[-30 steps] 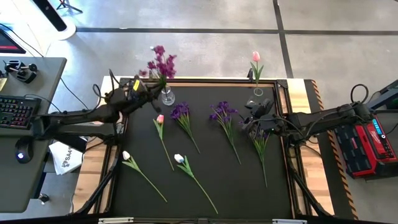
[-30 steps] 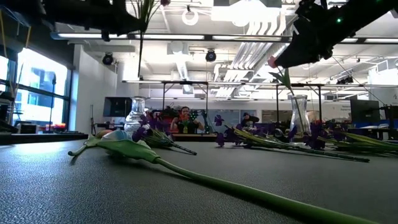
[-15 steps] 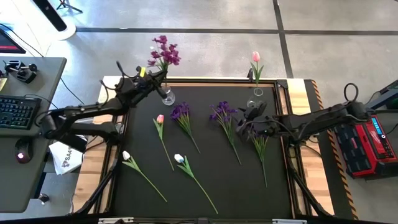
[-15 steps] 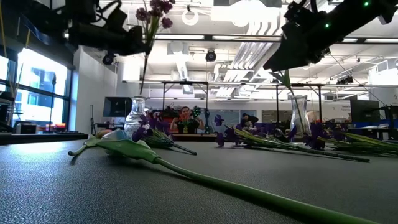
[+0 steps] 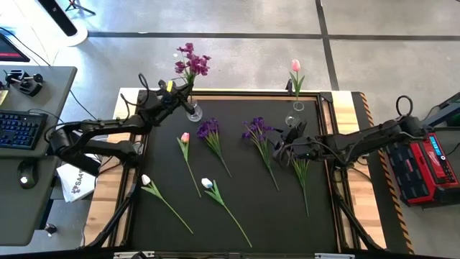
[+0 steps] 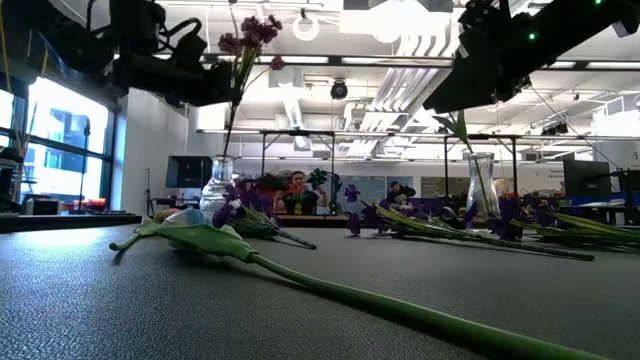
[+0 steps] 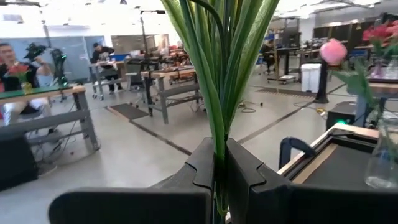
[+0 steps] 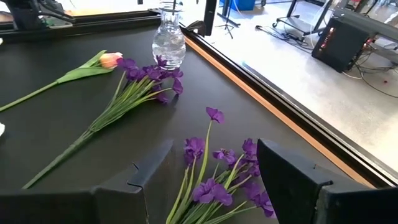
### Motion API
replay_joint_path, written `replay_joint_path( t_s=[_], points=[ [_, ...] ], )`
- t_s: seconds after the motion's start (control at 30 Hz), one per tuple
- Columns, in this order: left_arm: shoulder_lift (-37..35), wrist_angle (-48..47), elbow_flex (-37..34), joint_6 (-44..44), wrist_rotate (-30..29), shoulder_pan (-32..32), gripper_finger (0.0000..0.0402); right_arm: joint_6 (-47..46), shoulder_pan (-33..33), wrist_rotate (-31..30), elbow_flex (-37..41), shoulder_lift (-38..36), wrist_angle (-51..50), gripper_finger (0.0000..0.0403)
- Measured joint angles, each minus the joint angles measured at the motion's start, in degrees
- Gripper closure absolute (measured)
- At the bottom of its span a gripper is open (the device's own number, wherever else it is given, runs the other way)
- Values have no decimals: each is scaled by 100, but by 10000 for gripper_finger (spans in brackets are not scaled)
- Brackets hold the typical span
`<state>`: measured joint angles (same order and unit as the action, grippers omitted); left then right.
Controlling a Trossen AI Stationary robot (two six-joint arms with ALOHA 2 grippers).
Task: Sort flowers into vase by color
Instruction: Put the purple flowers into the left transparent vase
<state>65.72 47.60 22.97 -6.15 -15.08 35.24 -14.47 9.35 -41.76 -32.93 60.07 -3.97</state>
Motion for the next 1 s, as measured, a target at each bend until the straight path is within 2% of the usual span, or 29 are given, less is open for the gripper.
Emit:
replay_joint_path(
  t_s=[0.2, 0.57, 0.8, 1.0],
  points=[
    [-5, 597, -440, 312, -73, 0, 398, 62, 45, -2, 0, -1, 1, 194],
    [-3, 404, -541, 461, -2, 0, 377, 147, 45, -7, 0, -2, 234, 194],
    [-3, 22, -541, 459, 38, 0, 334, 136, 45, -7, 0, -2, 234, 194],
    [-3, -303, -541, 311, 106, 0, 278, 130, 45, -7, 0, -2, 234, 194]
  ],
)
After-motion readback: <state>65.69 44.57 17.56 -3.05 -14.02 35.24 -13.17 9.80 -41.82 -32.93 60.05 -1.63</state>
